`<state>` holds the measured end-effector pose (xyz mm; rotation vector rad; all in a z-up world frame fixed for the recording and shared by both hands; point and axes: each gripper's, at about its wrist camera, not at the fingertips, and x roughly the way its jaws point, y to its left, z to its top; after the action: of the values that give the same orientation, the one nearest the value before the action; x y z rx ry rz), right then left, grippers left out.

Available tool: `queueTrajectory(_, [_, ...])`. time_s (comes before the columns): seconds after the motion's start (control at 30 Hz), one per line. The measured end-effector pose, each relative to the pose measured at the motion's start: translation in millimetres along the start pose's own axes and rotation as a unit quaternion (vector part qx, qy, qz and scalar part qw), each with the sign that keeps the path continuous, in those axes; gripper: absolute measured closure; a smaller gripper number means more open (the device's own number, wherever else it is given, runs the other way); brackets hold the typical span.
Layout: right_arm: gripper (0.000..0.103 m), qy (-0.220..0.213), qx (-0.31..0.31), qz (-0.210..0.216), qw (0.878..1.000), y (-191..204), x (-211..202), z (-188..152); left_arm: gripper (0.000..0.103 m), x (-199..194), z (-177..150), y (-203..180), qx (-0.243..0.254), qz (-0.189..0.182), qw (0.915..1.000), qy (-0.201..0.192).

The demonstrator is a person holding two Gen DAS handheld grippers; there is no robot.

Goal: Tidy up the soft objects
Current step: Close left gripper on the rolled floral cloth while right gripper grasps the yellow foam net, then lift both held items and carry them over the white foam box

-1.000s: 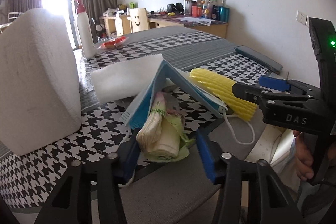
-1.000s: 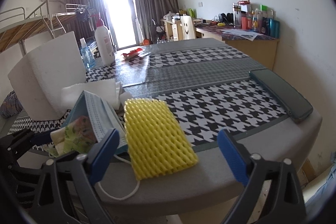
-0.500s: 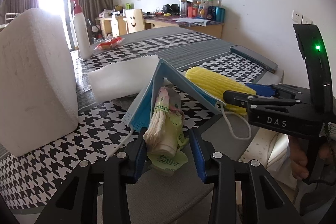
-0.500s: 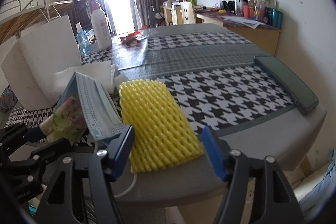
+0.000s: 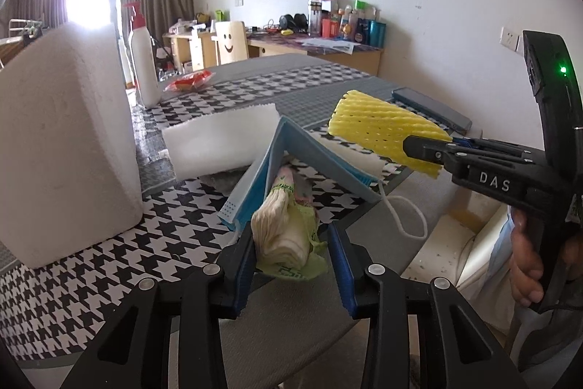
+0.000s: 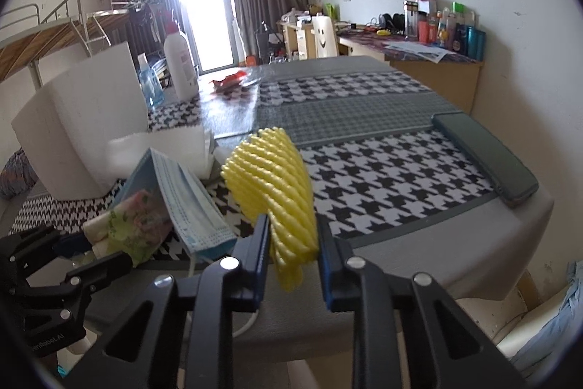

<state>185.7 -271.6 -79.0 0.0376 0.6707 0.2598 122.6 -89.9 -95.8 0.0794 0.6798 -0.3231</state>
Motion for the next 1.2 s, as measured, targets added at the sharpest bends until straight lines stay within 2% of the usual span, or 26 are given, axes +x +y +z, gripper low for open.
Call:
queueTrajectory(0.17, [0.075, -0.012, 0.006, 0.001, 1.000, 1.0, -7.8, 6.9, 0.063, -10.3, 0.0, 3.7, -0.002, -0.001, 0.9999, -0.014])
queueTrajectory(0.5, [0.075, -0.015, -0.001, 0.000, 1.000, 9.8, -11.9, 5.3, 0.077, -15.4, -3.0, 6.8, -0.006, -0.014, 0.9997, -0.021])
queueTrajectory(1.0, [0.075, -0.034, -0.007, 0.000, 0.999, 15.4, -23.9, 6.7, 0.077, -45.2, 1.3, 10.8, -0.003, -0.013, 0.9983, -0.056])
queueTrajectory(1.2, [0.075, -0.040, -0.013, 0.003, 0.999, 21.1, -28.0, 10.0, 0.077, -56.5, 6.6, 14.6, -0.004, 0.000, 0.9975, -0.070])
